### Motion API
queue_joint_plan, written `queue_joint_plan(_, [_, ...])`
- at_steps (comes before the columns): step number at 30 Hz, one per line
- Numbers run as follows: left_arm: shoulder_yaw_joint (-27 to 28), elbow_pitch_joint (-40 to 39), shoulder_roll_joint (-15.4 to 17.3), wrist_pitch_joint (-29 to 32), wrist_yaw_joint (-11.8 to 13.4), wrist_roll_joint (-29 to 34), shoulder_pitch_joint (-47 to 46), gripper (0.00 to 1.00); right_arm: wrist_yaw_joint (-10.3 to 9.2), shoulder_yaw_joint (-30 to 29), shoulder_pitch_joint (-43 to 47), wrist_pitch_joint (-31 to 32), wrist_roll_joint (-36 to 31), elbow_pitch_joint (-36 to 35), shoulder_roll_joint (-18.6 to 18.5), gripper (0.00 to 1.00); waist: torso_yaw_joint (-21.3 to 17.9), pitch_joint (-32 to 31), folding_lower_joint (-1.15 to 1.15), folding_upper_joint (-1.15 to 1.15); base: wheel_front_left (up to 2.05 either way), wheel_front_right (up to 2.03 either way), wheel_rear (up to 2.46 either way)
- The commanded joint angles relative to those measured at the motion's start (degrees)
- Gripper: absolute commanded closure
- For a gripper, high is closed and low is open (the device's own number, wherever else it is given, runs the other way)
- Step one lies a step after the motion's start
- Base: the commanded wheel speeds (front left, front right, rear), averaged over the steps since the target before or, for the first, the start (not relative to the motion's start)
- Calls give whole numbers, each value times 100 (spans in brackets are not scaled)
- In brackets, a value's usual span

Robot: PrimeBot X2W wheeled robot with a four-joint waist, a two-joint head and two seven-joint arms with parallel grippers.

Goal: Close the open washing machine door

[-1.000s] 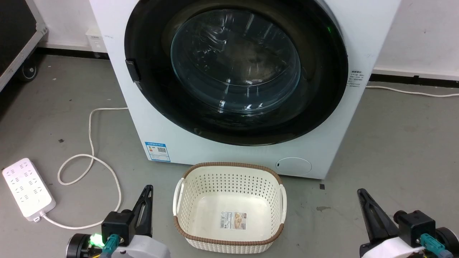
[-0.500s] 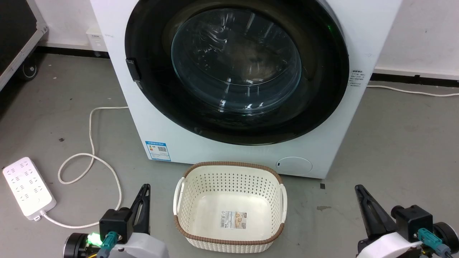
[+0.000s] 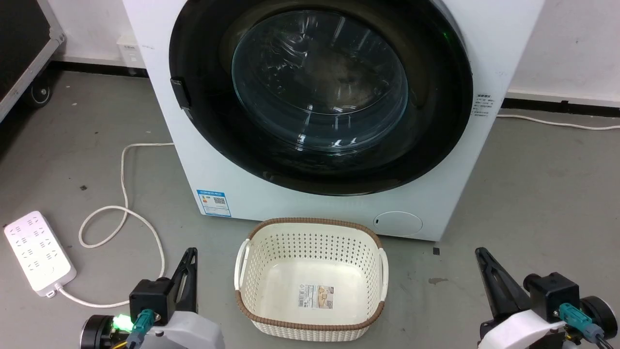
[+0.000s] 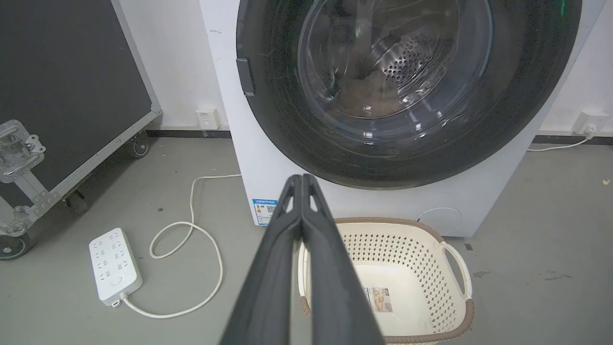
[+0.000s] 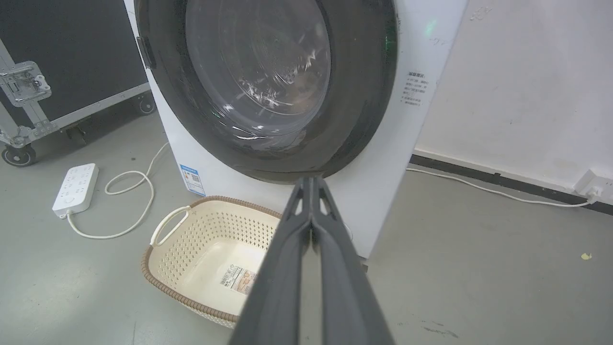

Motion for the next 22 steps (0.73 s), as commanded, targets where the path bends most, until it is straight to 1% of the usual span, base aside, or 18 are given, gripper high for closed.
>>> queue_joint_plan(1, [38,-49,-13,48,10,59,-93,100,-4,23,-97,50,-29,-63,35,100,2,4,0,0,0,0,0])
queue_joint_plan(12, [130,-131,-38,210,18,110,-110,100,-4,75,-150,214,-46,-135,45,100,12,19,0,0,0,0,0])
queue_joint_plan(22, [130,-131,-38,210,18,110,-110,100,-4,75,-150,214,-46,-135,45,100,12,19,0,0,0,0,0])
